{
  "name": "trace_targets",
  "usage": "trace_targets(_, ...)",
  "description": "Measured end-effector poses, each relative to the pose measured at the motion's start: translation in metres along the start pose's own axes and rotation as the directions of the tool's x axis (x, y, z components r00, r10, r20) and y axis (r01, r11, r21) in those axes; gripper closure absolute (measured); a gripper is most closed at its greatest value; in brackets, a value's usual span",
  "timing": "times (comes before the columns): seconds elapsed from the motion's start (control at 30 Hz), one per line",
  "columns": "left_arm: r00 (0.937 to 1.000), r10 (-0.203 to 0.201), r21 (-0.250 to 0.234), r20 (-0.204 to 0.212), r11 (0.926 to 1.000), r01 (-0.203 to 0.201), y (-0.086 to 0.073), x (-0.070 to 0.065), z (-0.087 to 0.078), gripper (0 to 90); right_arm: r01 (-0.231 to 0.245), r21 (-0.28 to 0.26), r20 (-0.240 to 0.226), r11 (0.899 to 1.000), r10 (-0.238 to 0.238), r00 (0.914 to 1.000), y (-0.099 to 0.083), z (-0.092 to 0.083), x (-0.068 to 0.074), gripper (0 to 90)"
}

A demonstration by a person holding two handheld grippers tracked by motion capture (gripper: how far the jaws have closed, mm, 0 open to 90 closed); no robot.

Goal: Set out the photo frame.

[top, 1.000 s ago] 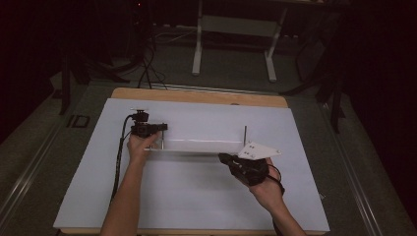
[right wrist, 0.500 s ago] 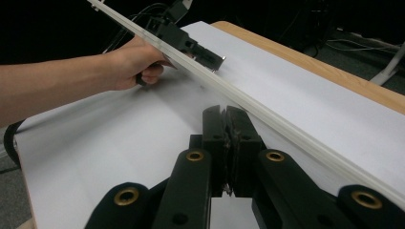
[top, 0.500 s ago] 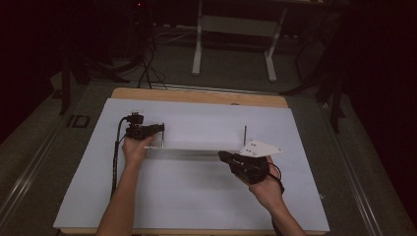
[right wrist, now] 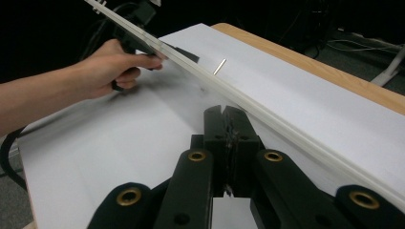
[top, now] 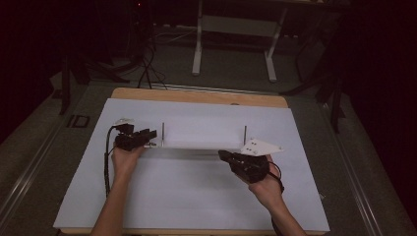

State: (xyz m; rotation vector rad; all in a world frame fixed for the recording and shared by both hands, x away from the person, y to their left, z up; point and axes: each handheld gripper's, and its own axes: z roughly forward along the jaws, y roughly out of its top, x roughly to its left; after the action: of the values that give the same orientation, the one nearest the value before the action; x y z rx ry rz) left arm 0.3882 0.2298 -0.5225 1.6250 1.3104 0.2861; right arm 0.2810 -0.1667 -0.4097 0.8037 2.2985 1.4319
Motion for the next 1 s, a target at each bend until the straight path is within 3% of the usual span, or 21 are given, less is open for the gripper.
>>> trace_targets(0.07, 0.9997, 0.024, -0.018, 0.006, 0.9996, -0.024, 0.001, -0.002, -0.008, 56.5, 0.0, -0.001, 0.0, 1.0, 0.0, 1.0, 0.001, 0.0, 0.0, 88.6)
trace_targets(0.17, 0.9994, 0.029, -0.043, -0.02, 0.9986, -0.03, 0.002, -0.003, -0.02, 56.2, -0.003, -0.002, 0.001, 1.0, 0.003, 1.0, 0.002, 0.0, -0.001, 88.7)
trace_targets(0.3, 0.9993, 0.031, -0.086, 0.019, 0.9959, -0.029, 0.002, -0.006, -0.034, 55.1, -0.004, -0.004, 0.003, 1.0, 0.004, 1.0, 0.003, 0.0, -0.001, 89.0)
trace_targets(0.43, 0.9962, 0.08, -0.096, 0.034, 0.9925, -0.076, 0.002, -0.011, -0.043, 52.9, -0.005, -0.012, 0.004, 1.0, 0.005, 1.0, 0.006, -0.001, -0.003, 89.4)
trace_targets(0.63, 0.9946, 0.102, -0.083, 0.02, 0.9916, -0.1, -0.001, -0.014, -0.048, 50.0, -0.006, -0.019, 0.011, 1.0, 0.006, 0.9999, 0.01, -0.001, -0.005, 89.4)
trace_targets(0.77, 0.9894, 0.145, -0.075, 0.003, 0.9867, -0.144, -0.004, -0.018, -0.051, 48.5, -0.007, -0.021, 0.014, 1.0, 0.007, 0.9999, 0.012, 0.0, -0.006, 89.4)
trace_targets(1.0, 0.9805, 0.194, -0.089, 0.031, 0.9776, -0.191, -0.008, -0.022, -0.059, 48.5, -0.01, -0.029, 0.025, 1.0, 0.011, 0.9996, 0.017, 0.002, -0.009, 89.4)
